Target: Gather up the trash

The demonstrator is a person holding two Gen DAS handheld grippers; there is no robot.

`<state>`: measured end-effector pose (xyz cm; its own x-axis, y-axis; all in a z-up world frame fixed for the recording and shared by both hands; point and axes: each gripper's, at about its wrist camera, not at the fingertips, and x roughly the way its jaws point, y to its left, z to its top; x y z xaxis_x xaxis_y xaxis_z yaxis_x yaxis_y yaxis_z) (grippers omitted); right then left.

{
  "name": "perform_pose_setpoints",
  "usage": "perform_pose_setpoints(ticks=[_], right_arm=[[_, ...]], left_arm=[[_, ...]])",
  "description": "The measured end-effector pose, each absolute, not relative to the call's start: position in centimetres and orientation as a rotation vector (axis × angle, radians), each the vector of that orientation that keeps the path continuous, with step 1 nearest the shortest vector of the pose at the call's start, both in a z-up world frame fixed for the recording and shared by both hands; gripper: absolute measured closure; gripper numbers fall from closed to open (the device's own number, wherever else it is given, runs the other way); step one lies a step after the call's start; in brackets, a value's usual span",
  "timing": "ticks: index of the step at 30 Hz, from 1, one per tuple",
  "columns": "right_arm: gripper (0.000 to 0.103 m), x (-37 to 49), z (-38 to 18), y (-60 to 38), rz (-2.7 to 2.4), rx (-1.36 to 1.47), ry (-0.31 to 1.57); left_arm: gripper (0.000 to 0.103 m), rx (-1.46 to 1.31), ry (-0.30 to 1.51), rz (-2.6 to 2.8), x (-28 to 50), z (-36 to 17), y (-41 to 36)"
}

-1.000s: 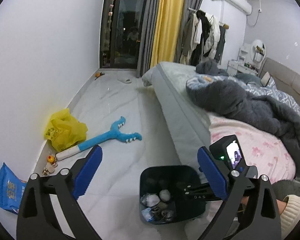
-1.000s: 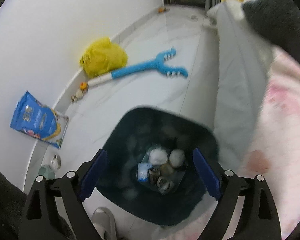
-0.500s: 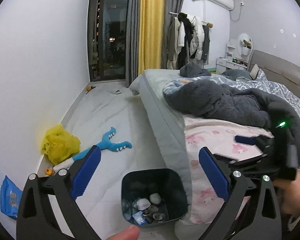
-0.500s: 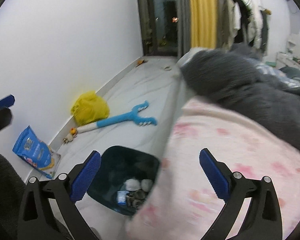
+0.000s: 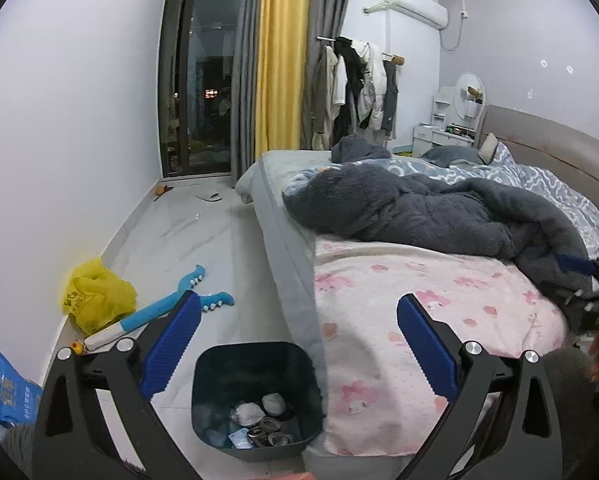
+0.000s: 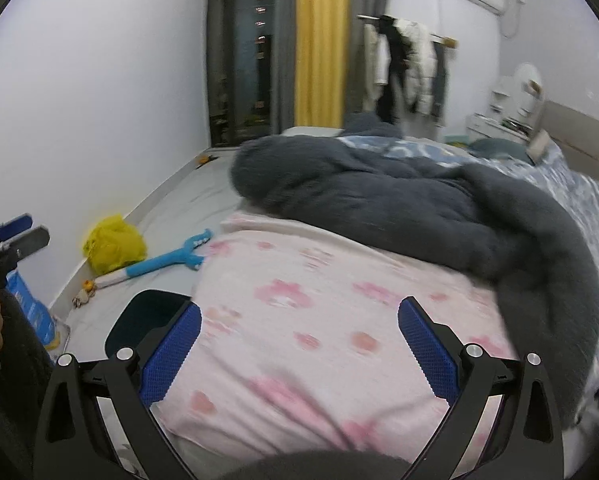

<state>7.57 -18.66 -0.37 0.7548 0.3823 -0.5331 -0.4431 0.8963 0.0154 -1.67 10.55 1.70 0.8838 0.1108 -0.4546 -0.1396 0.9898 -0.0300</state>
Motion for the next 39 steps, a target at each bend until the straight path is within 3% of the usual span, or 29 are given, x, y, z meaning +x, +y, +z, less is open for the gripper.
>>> perform_pose_setpoints(ticks=[7,39], right_arm=[[0.003,6.8,-0.4,-23.3,0.501,-0.015,0.543],[0.003,5.9,0.1,-22.5,0.633,-0.019,0.528]], left_arm=[[0.003,-0.027,0.496,0.143,-1.3,0.6,8.1],[0.003,-0.031,0.539,0.190,-0.8,-0.9,8.3]])
